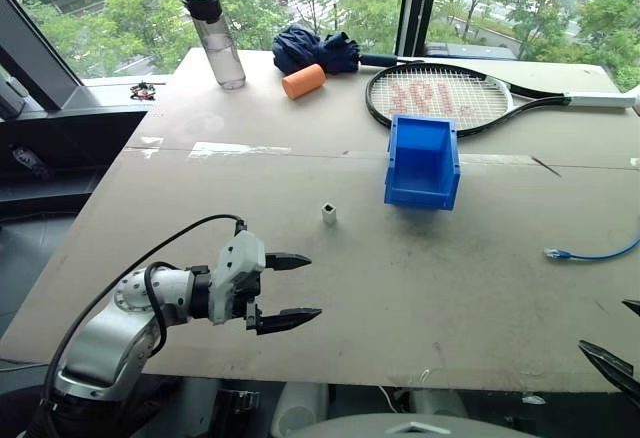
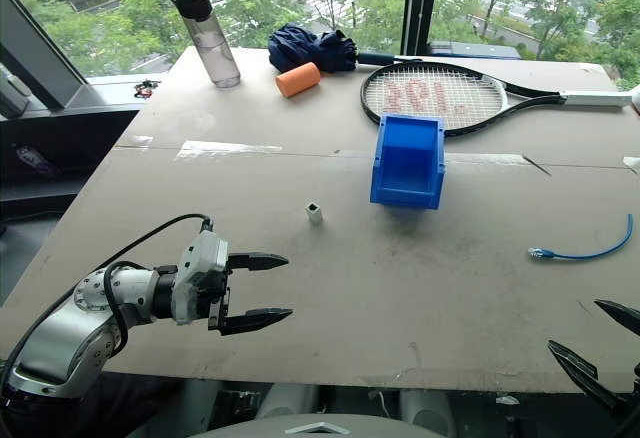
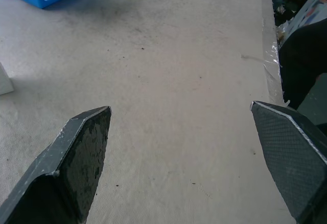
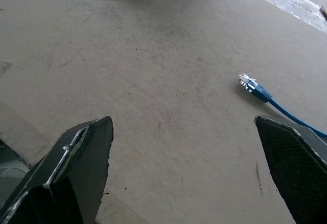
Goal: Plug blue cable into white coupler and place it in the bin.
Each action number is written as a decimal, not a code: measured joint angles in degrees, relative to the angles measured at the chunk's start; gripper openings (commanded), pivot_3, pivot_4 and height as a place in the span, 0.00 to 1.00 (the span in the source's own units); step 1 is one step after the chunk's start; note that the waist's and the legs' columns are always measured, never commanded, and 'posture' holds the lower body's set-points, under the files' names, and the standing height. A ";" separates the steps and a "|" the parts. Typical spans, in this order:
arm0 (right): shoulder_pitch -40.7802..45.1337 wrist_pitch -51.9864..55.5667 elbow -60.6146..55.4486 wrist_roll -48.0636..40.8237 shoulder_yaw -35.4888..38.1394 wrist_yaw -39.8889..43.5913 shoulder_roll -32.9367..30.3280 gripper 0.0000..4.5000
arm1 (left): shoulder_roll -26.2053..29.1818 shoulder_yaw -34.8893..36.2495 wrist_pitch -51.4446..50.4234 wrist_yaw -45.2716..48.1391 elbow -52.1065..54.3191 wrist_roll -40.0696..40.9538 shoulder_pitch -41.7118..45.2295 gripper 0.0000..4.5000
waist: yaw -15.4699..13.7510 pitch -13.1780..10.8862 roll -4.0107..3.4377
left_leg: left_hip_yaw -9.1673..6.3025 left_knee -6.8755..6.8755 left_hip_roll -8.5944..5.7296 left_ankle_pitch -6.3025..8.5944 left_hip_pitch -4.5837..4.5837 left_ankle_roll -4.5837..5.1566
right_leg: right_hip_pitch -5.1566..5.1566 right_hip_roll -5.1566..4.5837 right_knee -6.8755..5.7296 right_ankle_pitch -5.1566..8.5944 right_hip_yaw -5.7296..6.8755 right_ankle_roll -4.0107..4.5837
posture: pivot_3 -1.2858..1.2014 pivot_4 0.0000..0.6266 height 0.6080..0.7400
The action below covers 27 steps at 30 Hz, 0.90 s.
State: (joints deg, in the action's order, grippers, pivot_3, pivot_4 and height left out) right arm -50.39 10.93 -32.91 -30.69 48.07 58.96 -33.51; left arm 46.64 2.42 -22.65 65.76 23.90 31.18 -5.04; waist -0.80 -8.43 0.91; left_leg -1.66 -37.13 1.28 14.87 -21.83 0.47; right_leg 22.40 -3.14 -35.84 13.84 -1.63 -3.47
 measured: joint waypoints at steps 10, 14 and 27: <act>18.49 21.54 -0.21 2.89 -8.91 -11.78 -21.70 1.00 | -1.50 -2.84 2.24 2.26 -0.82 -0.09 6.18 0.99 | -0.13 0.05 0.15 | 0.33 -0.07 -0.27 0.00 -0.09 0.03 | 0.03 0.10 0.02 -0.16 -0.07 0.26 | 0.52 0.24 1.00; 26.81 26.10 6.50 3.31 -14.66 -8.92 -28.68 1.00 | -2.78 -5.21 2.05 2.62 -0.95 -0.17 9.43 0.99 | -0.13 -0.01 0.10 | 0.30 -0.09 -0.32 0.06 -0.14 0.14 | 0.01 0.12 0.06 -0.13 -0.04 0.20 | 0.52 0.24 1.00; 40.96 28.54 20.52 8.28 -29.85 -2.65 -37.88 1.00 | -3.84 -6.47 1.65 1.09 -0.29 -0.14 10.57 0.99 | -0.04 -0.05 0.16 | 0.31 -0.13 -0.24 0.06 -0.05 0.15 | -0.06 0.22 0.05 -0.13 -0.05 0.18 | 0.52 0.24 1.00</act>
State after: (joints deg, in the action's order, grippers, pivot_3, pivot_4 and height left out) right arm -9.43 39.46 -12.39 -22.41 18.22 56.30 -71.39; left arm 42.80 -4.05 -21.00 66.86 23.61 31.04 5.53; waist -0.84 -8.48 1.07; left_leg -1.35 -37.26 1.03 14.93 -21.88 0.62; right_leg 22.34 -2.93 -35.79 13.71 -1.68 -3.29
